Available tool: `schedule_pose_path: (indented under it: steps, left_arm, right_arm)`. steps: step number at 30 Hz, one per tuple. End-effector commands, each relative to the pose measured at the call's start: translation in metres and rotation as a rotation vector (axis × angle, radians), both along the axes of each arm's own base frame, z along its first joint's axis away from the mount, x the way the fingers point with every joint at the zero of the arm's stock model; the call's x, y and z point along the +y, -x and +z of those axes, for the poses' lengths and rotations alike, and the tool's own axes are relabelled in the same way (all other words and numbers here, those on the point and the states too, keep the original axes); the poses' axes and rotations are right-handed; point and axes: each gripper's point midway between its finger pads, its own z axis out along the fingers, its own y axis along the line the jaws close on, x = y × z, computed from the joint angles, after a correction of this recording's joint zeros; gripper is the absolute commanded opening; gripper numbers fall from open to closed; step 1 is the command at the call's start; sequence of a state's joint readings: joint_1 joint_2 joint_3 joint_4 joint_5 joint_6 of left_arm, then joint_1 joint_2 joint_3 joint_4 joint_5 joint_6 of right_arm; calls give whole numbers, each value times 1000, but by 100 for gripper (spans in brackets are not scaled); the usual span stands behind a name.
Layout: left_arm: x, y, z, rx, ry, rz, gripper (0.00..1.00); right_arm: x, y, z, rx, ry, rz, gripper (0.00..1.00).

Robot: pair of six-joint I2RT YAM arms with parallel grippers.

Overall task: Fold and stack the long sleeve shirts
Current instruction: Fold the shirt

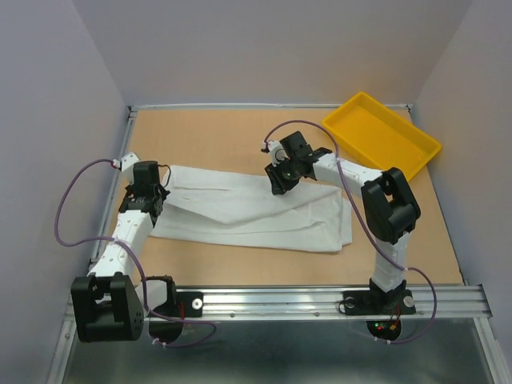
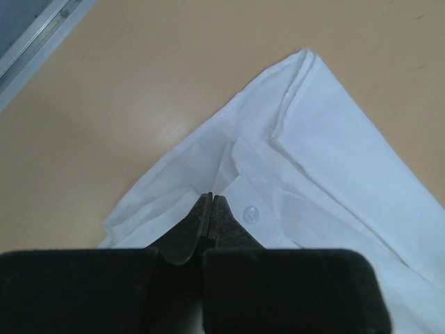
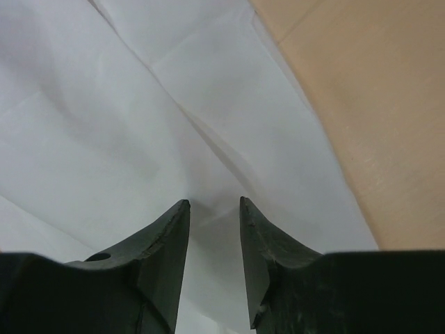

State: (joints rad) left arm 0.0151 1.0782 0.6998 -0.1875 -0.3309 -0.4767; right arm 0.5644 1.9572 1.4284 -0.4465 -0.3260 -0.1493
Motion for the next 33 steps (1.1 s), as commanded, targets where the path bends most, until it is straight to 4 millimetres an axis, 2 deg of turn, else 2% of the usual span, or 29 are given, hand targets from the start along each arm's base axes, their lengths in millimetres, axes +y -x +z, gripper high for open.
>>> schedule_pose_path:
  steps: [1, 3, 5, 6, 7, 8, 11, 12, 13, 14, 15, 17, 19, 20, 23, 24, 26, 27, 30, 33]
  left_arm:
    - [7, -3, 6, 9, -12, 30, 6]
    - [5, -4, 5, 5, -7, 21, 11]
    - [3, -5, 5, 7, -7, 4, 17]
    - [3, -7, 5, 7, -9, -3, 26]
    - [2, -7, 6, 9, -11, -9, 30]
    - [2, -7, 4, 17, -8, -13, 47]
    - [0, -6, 8, 14, -7, -27, 68]
    - [-1, -6, 12, 1, -6, -32, 76]
    - [-1, -6, 17, -13, -8, -37, 78]
    - [-2, -6, 24, -36, -10, -42, 79]
    - [-2, -6, 28, -49, -12, -44, 79]
    - [-4, -9, 34, -80, -14, -61, 79]
    - [-5, -12, 30, -72, -9, -72, 77]
    - [-7, -15, 19, -37, -1, -82, 75]
    - [-11, -21, 6, 9, 16, -95, 71]
    - [-15, -24, -3, 39, 36, -114, 67]
    - [-22, -30, -2, 36, 59, -141, 66]
    - [-28, -33, -2, 32, 81, -168, 65]
    - [-39, -39, 1, 5, 102, -229, 67]
    - [-36, -40, -4, 22, 84, -227, 69]
  right_arm:
    - [-15, 2, 24, -53, 27, -89, 41]
    - [-21, 5, 23, -46, 38, -130, 42]
    - [-24, 6, 28, -51, 35, -151, 48]
    - [-24, 9, 28, -43, 29, -156, 52]
    - [-25, 13, 27, -33, 26, -153, 54]
    - [-26, 15, 31, -33, 19, -164, 56]
    - [-30, 24, 31, -19, 13, -176, 60]
    - [-31, 27, 37, -27, 0, -176, 61]
    - [-32, 30, 39, -25, -6, -174, 61]
    - [-34, 36, 36, -17, -5, -168, 63]
    - [-36, 39, 44, -31, -19, -167, 63]
    - [-39, 44, 47, -25, -32, -202, 63]
    - [-46, 51, 45, -21, -31, -235, 63]
    - [-49, 51, 53, -48, -45, -256, 63]
    - [-60, 53, 61, -89, -74, -338, 63]
    - [-58, 51, 66, -103, -109, -375, 63]
    - [-62, 52, 69, -118, -137, -409, 63]
    - [-59, 50, 79, -136, -181, -428, 63]
    - [-51, 49, 86, -135, -239, -429, 63]
    - [-48, 46, 82, -124, -246, -428, 62]
